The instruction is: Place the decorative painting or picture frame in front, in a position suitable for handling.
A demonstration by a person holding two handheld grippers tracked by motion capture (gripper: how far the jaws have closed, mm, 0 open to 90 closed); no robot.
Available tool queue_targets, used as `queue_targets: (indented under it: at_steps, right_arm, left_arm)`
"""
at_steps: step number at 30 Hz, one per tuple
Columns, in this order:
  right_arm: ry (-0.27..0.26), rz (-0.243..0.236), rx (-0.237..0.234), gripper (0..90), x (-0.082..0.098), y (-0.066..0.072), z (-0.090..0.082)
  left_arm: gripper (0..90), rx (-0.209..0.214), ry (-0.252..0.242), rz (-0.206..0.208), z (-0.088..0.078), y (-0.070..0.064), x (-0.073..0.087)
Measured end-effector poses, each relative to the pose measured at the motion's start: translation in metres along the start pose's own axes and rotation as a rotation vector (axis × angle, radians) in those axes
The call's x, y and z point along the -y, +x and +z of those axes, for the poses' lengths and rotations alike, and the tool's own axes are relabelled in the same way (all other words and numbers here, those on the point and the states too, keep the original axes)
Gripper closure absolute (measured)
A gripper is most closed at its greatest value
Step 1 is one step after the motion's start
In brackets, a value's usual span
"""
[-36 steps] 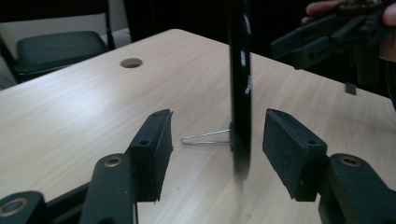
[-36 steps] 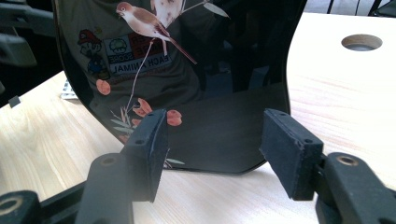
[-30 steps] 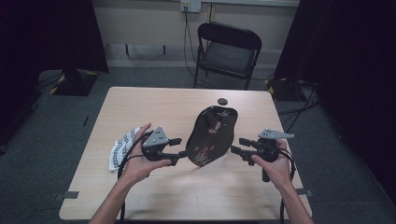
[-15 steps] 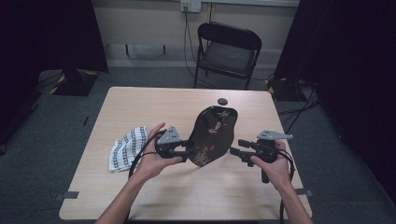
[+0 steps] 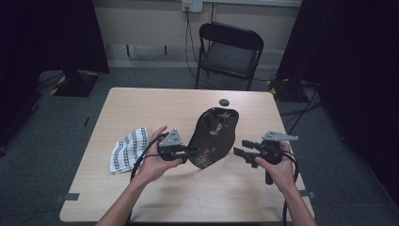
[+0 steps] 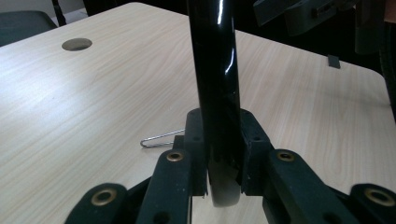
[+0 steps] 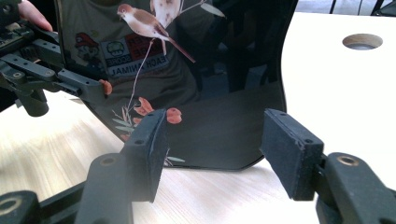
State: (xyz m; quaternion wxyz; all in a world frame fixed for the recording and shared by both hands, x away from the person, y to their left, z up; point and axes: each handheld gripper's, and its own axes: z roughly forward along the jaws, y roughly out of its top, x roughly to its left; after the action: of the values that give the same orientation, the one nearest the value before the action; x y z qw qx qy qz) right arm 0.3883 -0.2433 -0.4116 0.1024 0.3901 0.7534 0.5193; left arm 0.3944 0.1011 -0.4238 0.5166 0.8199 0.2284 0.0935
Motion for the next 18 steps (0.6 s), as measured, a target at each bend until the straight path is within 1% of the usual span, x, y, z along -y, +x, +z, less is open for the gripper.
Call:
queue_targets:
  at_steps: [2,7,9,11,16,18]
  right_arm:
    - [-0.006,-0.003,-0.011,41.7,0.000,0.001,0.000]
    - [-0.009,-0.004,-0.011,41.7,0.000,0.002,-0.001]
    - [-0.006,-0.003,-0.011,41.4,0.000,0.002,0.000]
    - [-0.012,0.000,-0.022,40.8,-0.001,0.004,0.001]
    - [-0.013,-0.005,-0.028,40.6,-0.003,0.007,0.003]
    - [-0.009,-0.008,-0.030,40.1,-0.003,0.008,0.005]
  left_arm:
    - [77.3,0.003,0.008,0.005,-0.004,0.000,0.001]
    - [77.4,0.020,0.015,-0.001,-0.014,0.000,0.005]
    - [77.3,0.025,0.023,0.005,-0.018,-0.001,0.007]
    - [76.9,0.026,0.036,0.003,-0.023,-0.002,0.007]
    - [76.9,0.027,0.041,0.000,-0.029,-0.004,0.009]
    - [76.9,0.027,0.051,0.003,-0.032,-0.005,0.010]
